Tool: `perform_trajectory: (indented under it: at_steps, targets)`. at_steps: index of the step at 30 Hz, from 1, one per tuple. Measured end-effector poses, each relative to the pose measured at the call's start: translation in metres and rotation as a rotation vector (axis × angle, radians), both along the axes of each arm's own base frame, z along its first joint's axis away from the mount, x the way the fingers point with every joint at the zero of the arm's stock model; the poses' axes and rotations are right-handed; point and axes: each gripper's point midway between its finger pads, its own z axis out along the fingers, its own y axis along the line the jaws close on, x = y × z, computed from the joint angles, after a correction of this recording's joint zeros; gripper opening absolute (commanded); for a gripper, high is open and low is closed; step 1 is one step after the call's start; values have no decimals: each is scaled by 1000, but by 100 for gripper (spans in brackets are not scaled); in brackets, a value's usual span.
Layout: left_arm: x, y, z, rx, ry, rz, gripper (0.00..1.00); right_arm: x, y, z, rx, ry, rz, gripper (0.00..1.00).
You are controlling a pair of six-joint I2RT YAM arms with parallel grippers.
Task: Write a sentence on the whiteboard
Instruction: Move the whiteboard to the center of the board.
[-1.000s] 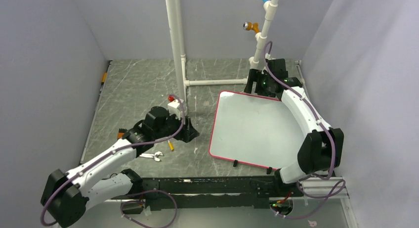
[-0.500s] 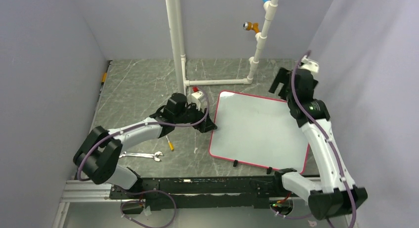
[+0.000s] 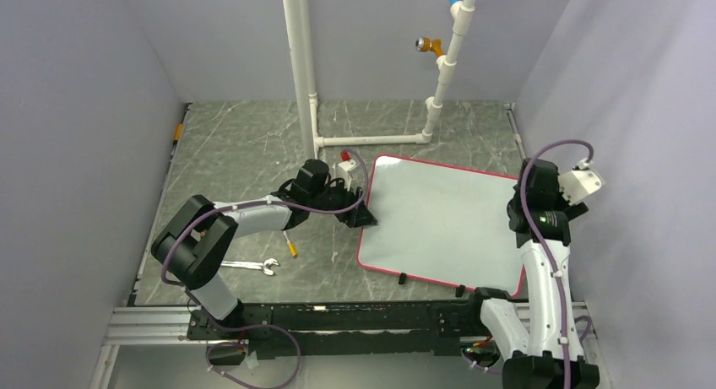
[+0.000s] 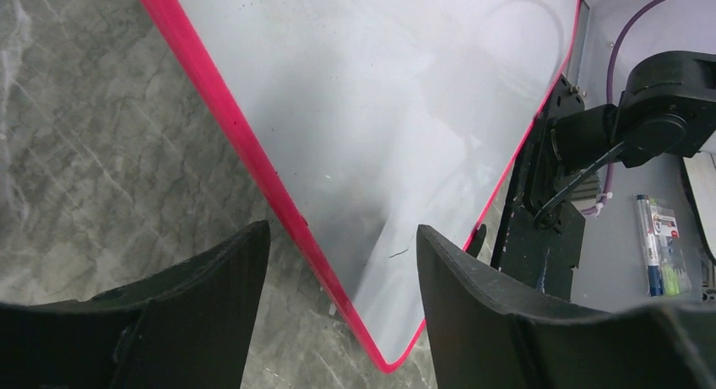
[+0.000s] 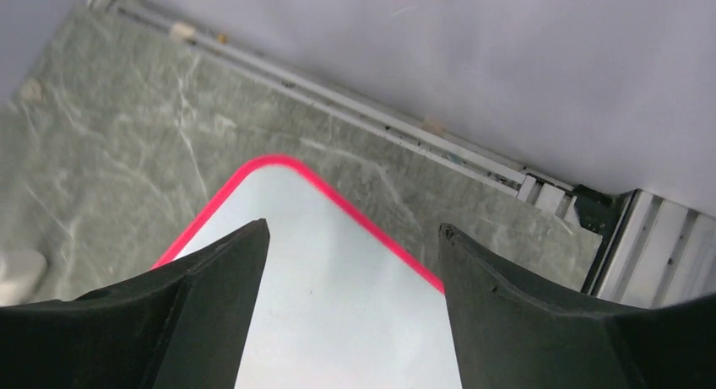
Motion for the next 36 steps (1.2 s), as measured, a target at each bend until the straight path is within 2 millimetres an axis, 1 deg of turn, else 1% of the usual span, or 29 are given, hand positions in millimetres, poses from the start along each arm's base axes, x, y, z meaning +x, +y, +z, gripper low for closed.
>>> perform_trajectory:
  at_steps: [3, 7, 9, 11, 14, 18, 20, 22, 25, 29, 30, 36]
  targets:
    - [0, -3, 0, -13, 4, -11, 62, -11, -14, 2, 25, -66, -96, 69]
    - [-1, -6, 4, -36, -1, -25, 57, -28, -29, -13, 91, -121, -210, 58]
    - [-1, -7, 6, -43, -7, -29, 55, -35, -34, -21, 134, -149, -254, 56]
    - [0, -7, 7, -48, -11, -31, 52, -37, -37, -29, 185, -178, -282, 54]
    - [0, -7, 8, -51, -15, -31, 46, -34, -38, -43, 261, -200, -288, 53]
    - [1, -7, 8, -52, -15, -30, 38, -30, -32, -71, 369, -200, -267, 52]
    - [1, -7, 8, -52, -15, -30, 34, -29, -27, -79, 407, -197, -252, 52]
    - [1, -7, 8, -52, -16, -30, 30, -27, -23, -84, 435, -200, -232, 51]
    - [-1, -7, 8, -56, -5, -32, 19, -23, -17, -90, 469, -224, -198, 48]
    - [-3, -8, 9, -63, 10, -38, 2, -16, -11, -95, 500, -248, -147, 47]
    - [-3, -8, 9, -62, 10, -38, 0, -14, -8, -96, 510, -252, -127, 47]
    - [-2, -4, 7, -58, 15, -31, 0, -5, 12, -105, 564, -271, 0, 47]
